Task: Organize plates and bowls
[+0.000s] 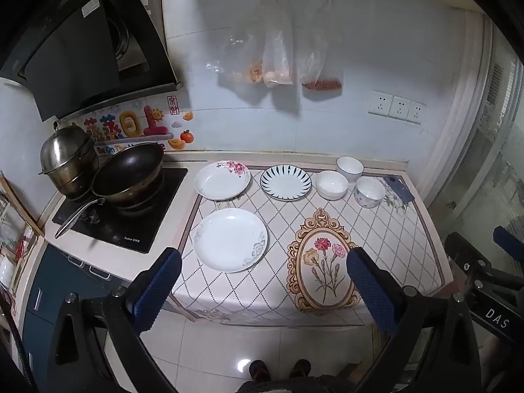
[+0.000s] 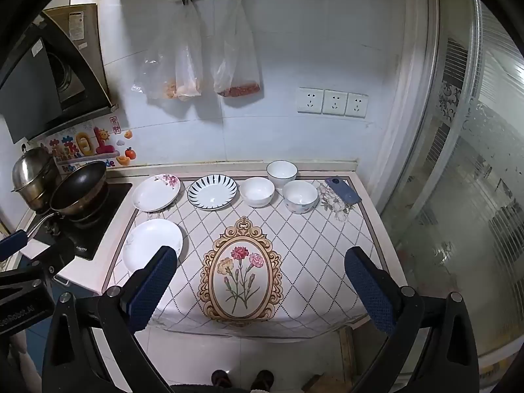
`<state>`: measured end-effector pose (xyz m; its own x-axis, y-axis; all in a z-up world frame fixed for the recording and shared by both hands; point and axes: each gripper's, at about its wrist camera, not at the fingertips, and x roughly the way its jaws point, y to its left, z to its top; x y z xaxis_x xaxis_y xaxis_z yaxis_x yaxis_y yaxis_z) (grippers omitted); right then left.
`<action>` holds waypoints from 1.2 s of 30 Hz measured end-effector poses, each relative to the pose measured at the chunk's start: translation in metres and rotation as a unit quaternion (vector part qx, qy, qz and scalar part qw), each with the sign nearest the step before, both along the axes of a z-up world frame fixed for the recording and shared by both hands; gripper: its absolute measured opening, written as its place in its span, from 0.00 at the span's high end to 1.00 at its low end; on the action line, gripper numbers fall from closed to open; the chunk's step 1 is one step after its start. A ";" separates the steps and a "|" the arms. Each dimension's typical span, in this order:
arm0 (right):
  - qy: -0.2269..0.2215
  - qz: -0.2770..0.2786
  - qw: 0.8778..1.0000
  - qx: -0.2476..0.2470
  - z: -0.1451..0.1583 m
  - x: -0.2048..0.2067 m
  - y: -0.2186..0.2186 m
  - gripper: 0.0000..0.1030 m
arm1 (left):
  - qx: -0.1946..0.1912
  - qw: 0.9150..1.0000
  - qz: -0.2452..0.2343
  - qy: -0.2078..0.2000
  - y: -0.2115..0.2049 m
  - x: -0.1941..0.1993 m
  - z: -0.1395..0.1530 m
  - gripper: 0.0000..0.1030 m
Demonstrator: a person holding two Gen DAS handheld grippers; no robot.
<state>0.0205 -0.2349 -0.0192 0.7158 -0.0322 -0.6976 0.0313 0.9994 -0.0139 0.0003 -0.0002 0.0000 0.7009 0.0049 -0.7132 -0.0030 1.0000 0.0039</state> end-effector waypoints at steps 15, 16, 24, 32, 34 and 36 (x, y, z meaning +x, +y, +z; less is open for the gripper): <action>-0.003 0.004 1.000 -0.002 0.003 -0.004 0.001 0.00 | -0.004 1.000 0.000 0.001 -0.005 0.000 -0.004 0.00; -0.005 0.002 1.000 -0.002 0.003 -0.007 0.003 0.00 | -0.005 1.000 0.000 0.001 -0.004 0.000 -0.004 0.00; -0.009 0.002 1.000 -0.003 0.003 -0.011 0.007 0.00 | -0.005 1.000 0.000 -0.002 -0.007 -0.003 -0.005 0.00; -0.010 0.001 1.000 -0.002 0.004 -0.010 0.007 0.00 | -0.006 1.000 -0.001 -0.003 -0.004 -0.005 -0.006 0.00; -0.010 0.000 1.000 -0.001 0.004 -0.009 0.007 0.00 | -0.006 1.000 -0.002 -0.003 -0.003 -0.004 -0.006 0.00; -0.010 0.000 1.000 0.001 0.005 -0.007 0.007 0.00 | -0.006 1.000 -0.002 -0.003 -0.003 -0.004 -0.006 0.00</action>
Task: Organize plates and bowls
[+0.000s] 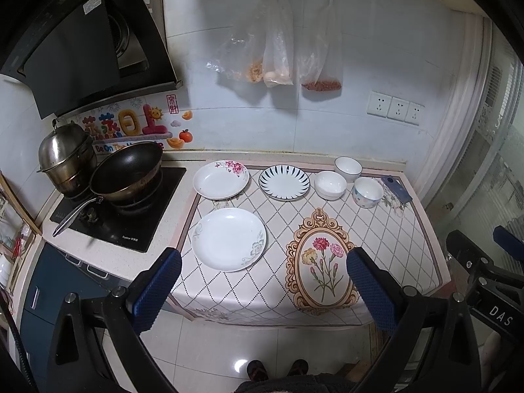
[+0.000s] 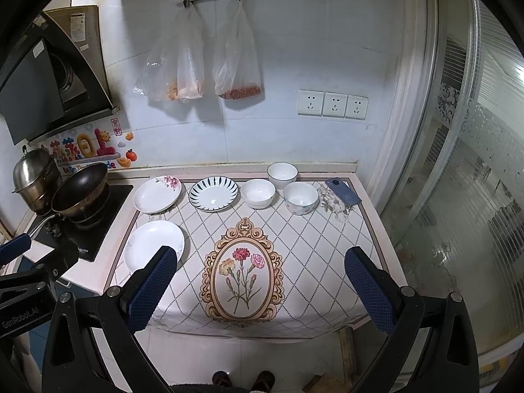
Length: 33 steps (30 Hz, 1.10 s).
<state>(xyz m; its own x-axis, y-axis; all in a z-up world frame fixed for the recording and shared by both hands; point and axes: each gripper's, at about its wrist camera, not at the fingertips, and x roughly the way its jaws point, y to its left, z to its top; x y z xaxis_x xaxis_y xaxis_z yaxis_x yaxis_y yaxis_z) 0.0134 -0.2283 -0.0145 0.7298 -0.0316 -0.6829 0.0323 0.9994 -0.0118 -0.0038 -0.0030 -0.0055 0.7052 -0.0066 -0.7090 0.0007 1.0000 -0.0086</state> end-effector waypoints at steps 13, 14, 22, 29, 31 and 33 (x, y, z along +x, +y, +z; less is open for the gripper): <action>0.000 -0.002 1.000 0.006 -0.002 0.004 -0.004 0.00 | -0.002 1.000 -0.001 0.001 0.001 0.000 0.000 0.00; -0.002 -0.002 1.000 0.006 -0.003 0.003 -0.005 0.00 | -0.002 1.000 -0.001 0.001 0.001 0.000 0.000 0.00; -0.002 -0.002 1.000 0.008 -0.003 0.003 -0.006 0.00 | -0.004 1.000 0.000 0.003 0.002 0.001 0.000 0.00; 0.001 0.000 1.000 0.012 -0.004 0.005 -0.008 0.00 | -0.003 1.000 -0.001 0.002 0.002 0.001 0.000 0.00; 0.000 0.000 1.000 0.013 -0.003 0.005 -0.009 0.00 | -0.003 1.000 0.000 0.002 0.003 0.001 0.000 0.00; 0.000 0.000 1.000 0.014 -0.004 0.004 -0.009 0.00 | -0.003 1.000 -0.001 0.001 0.003 0.001 0.000 0.00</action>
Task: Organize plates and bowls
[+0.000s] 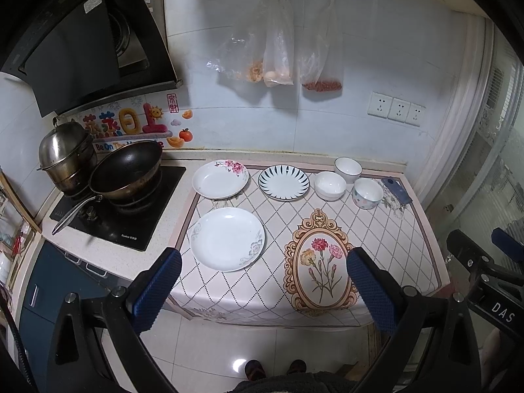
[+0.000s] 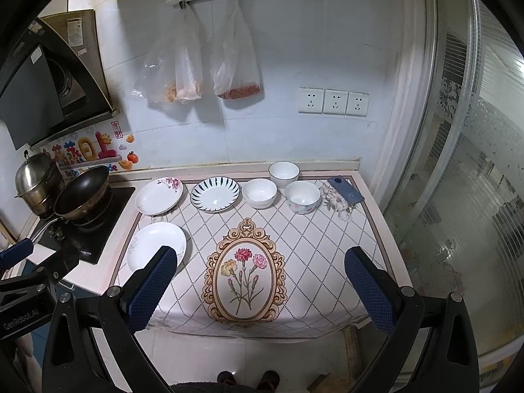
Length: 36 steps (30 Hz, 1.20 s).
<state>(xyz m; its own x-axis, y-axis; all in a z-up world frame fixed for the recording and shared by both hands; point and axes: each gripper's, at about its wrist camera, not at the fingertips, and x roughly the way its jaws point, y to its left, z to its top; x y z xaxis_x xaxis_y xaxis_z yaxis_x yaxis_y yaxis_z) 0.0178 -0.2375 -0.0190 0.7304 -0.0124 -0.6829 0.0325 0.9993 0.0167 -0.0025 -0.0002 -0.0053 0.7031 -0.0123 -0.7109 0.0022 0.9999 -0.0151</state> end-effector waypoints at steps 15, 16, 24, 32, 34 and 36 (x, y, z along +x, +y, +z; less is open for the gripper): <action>-0.001 0.004 1.000 0.002 0.000 -0.004 0.002 0.00 | -0.001 1.000 0.002 -0.002 0.002 -0.001 0.003 0.00; -0.001 0.004 1.000 0.002 0.000 -0.004 0.001 0.00 | 0.000 1.000 0.002 -0.002 0.002 -0.001 0.003 0.00; 0.001 0.001 1.000 0.011 0.000 0.001 0.004 0.00 | 0.001 1.000 0.004 -0.006 0.009 0.005 0.002 0.00; 0.031 0.029 0.996 0.076 -0.046 0.050 0.029 0.00 | 0.024 0.998 0.055 -0.008 0.073 0.065 -0.037 0.00; 0.058 0.040 0.994 0.088 -0.070 0.074 0.043 0.00 | 0.046 0.997 0.067 0.009 0.092 0.086 -0.060 0.00; 0.083 0.047 0.991 0.091 -0.098 0.098 0.053 0.00 | 0.054 0.995 0.077 0.038 0.112 0.110 -0.089 0.00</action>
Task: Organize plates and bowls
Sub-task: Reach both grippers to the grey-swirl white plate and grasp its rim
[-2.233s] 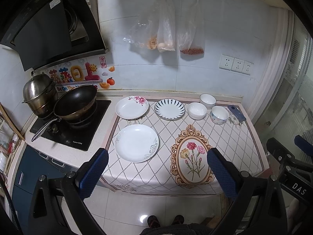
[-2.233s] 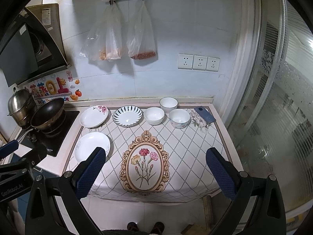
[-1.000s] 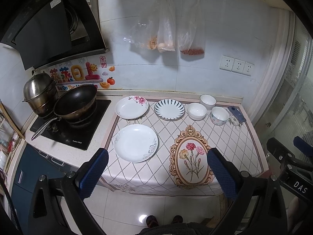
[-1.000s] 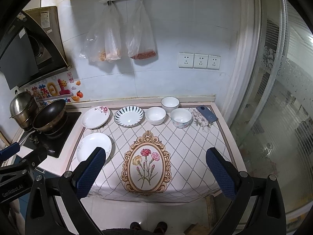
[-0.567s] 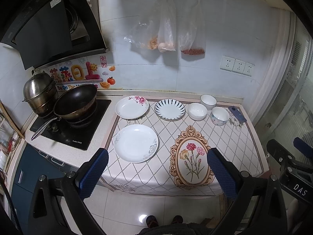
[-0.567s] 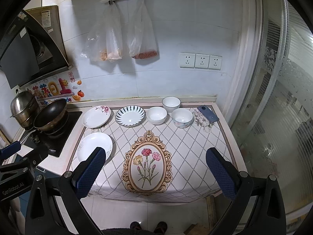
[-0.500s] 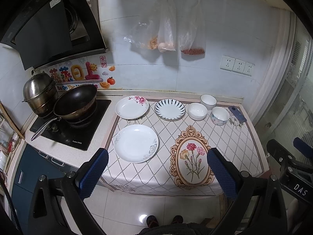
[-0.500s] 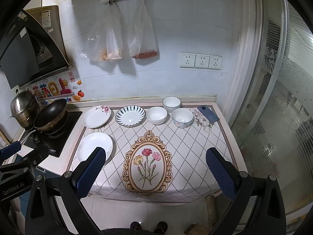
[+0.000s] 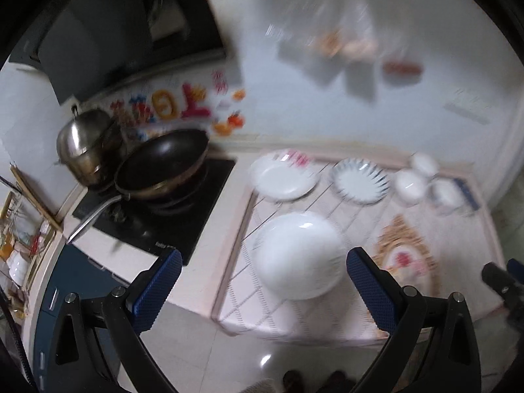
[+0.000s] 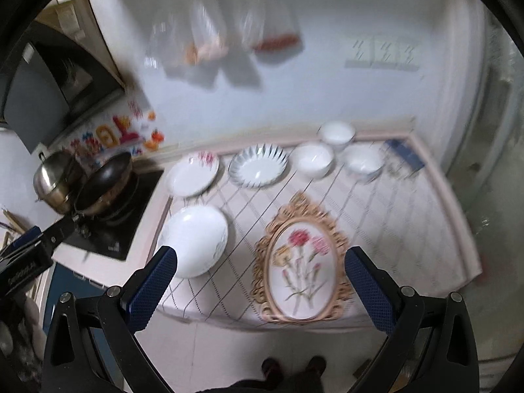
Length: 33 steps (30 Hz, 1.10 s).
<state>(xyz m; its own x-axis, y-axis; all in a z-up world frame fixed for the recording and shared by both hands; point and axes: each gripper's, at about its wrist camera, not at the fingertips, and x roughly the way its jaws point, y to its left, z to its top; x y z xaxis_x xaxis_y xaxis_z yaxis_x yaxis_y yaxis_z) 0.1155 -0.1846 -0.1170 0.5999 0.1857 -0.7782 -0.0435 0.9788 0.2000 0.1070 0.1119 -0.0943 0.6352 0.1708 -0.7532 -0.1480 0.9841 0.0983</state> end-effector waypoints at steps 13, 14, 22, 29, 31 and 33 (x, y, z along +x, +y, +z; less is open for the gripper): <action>0.181 0.074 0.978 0.076 -0.208 0.164 0.073 0.04 | -0.089 0.979 0.037 0.178 0.054 0.125 -0.171 0.10; 0.191 0.082 0.975 0.076 -0.219 0.173 0.079 0.06 | -0.097 0.976 0.040 0.191 0.056 0.133 -0.183 0.11; 0.260 0.109 0.954 0.104 -0.297 0.227 0.103 0.27 | -0.146 0.953 0.072 0.256 0.077 0.158 -0.242 0.35; 0.281 0.139 0.938 0.146 -0.332 0.254 0.120 0.66 | -0.150 0.951 0.062 0.262 0.076 0.159 -0.253 0.60; 0.287 0.154 0.934 0.146 -0.340 0.257 0.129 0.79 | -0.140 0.954 0.059 0.259 0.074 0.159 -0.253 0.63; 0.281 0.162 0.936 0.136 -0.341 0.256 0.134 0.84 | -0.141 0.955 0.058 0.255 0.075 0.158 -0.252 0.65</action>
<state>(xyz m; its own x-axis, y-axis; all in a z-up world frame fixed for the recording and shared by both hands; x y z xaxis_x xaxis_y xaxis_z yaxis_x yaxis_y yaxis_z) 0.3720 -0.0502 -0.4580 -0.0111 0.5243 -0.8515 -0.1421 0.8421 0.5203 0.2654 0.1866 -0.3463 0.1636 -0.0376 -0.9858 -0.2607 0.9621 -0.0800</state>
